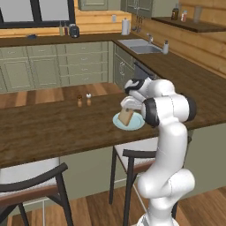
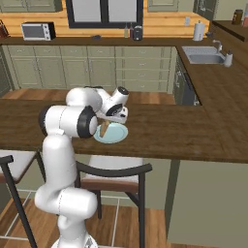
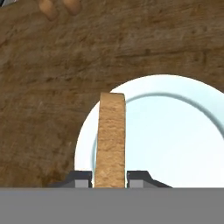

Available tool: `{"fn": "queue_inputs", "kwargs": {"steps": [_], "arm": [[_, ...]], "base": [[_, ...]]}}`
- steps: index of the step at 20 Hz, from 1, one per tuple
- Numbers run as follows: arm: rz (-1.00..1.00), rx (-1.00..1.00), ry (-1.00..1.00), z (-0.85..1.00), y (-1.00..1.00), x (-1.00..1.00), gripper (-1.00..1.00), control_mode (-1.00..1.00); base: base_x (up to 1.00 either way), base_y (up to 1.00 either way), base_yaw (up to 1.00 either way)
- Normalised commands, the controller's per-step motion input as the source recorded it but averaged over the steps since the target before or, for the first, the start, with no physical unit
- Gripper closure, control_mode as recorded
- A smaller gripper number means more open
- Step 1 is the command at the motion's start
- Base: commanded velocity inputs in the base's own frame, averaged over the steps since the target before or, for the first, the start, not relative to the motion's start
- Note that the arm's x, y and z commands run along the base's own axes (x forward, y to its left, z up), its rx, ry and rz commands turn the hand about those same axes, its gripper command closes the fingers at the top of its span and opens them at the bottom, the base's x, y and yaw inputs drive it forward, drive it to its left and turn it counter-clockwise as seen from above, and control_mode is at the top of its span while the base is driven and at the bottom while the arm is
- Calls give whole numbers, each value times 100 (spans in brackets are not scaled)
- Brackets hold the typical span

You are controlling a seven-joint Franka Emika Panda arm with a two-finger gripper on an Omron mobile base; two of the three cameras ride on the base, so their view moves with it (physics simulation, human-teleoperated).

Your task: Start the toaster. Once the lever pops up, take the bread to the plate on the dining counter.

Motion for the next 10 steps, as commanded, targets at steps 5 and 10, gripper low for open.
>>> {"fn": "queue_inputs", "kwargs": {"steps": [5,10], "arm": [[2,3,0,-13,-3,17,-100,-100],[2,5,0,-18,-6,17,-100,-100]], "base": [[0,0,0],[0,0,0]]}}
